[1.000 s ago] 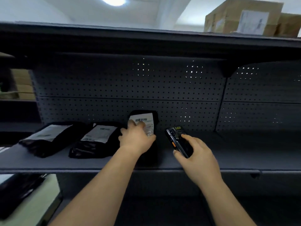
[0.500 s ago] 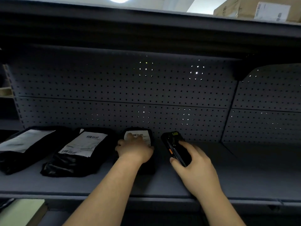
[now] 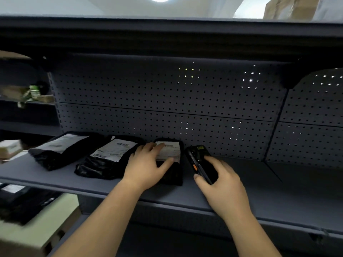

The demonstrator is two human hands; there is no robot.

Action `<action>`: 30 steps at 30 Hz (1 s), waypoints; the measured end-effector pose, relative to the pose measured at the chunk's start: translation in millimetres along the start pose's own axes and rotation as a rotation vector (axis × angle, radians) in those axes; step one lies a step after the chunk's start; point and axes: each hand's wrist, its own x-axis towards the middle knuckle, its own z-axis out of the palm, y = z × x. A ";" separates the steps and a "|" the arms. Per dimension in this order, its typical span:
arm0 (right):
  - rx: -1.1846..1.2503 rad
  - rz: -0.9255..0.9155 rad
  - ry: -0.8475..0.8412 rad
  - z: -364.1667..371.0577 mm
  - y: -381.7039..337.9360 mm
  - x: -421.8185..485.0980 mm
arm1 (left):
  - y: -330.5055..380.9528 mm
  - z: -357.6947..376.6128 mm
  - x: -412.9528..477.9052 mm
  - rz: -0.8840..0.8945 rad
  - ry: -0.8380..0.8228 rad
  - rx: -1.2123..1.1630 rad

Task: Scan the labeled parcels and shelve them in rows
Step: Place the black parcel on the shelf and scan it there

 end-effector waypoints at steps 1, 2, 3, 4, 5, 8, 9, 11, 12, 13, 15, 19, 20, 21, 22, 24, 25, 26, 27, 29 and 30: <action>0.012 -0.012 -0.006 -0.5 -4.6 -4.5 | -3.8 -4.9 -10.7 0.025 0.044 -0.018; 0.019 -0.022 -0.014 -0.4 -10.3 -9.5 | -7.2 -11.0 -21.5 0.046 0.084 -0.032; 0.024 -0.031 -0.020 0.0 -17.1 -15.0 | -11.0 -16.9 -32.1 0.067 0.116 -0.040; 0.029 -0.037 -0.025 0.8 -25.4 -21.4 | -15.7 -23.3 -42.8 0.090 0.145 -0.044; 0.036 -0.041 -0.028 2.2 -35.3 -28.5 | -21.7 -29.7 -53.3 0.110 0.173 -0.052; 0.044 -0.056 -0.040 12.3 -69.8 -51.5 | -48.2 -50.7 -82.6 0.150 0.238 -0.108; 0.045 -0.062 -0.047 18.4 -82.3 -60.1 | -59.7 -58.3 -92.6 0.156 0.246 -0.125; 0.047 -0.074 -0.057 35.9 -108.8 -79.9 | -87.1 -74.6 -114.0 0.164 0.257 -0.146; 0.048 -0.079 -0.061 46.9 -123.3 -90.9 | -103.6 -82.9 -125.5 0.164 0.263 -0.153; 0.051 -0.079 -0.067 59.3 -139.5 -102.5 | -121.9 -92.3 -137.7 0.163 0.267 -0.157; 0.075 -0.070 -0.080 86.7 -175.5 -125.7 | -162.3 -113.9 -162.3 0.149 0.268 -0.153; 0.118 -0.092 -0.137 146.1 -248.0 -159.2 | -250.7 -156.9 -207.3 0.090 0.277 -0.140; 0.128 -0.098 -0.154 160.5 -265.5 -164.4 | -272.4 -166.5 -216.9 0.072 0.277 -0.131; 0.140 -0.103 -0.173 175.1 -282.7 -168.2 | -293.3 -175.8 -225.7 0.052 0.281 -0.123; 0.153 -0.110 -0.194 190.5 -299.7 -171.0 | -314.3 -184.9 -233.7 0.030 0.290 -0.117; 0.182 -0.133 -0.241 223.8 -333.4 -174.0 | -356.7 -200.6 -248.4 -0.022 0.316 -0.096; 0.192 -0.150 -0.264 242.7 -349.9 -174.3 | -378.8 -207.8 -255.9 -0.056 0.331 -0.085; 0.200 -0.171 -0.289 262.9 -366.2 -175.0 | -402.2 -214.2 -263.5 -0.093 0.343 -0.073; 0.209 -0.192 -0.315 283.6 -382.2 -176.2 | -426.1 -219.5 -271.0 -0.126 0.349 -0.056; 0.241 -0.223 -0.372 324.9 -412.1 -180.0 | -471.4 -229.1 -284.1 -0.185 0.350 -0.024; 0.257 -0.241 -0.403 350.5 -428.8 -181.6 | -497.4 -235.8 -290.8 -0.216 0.350 -0.007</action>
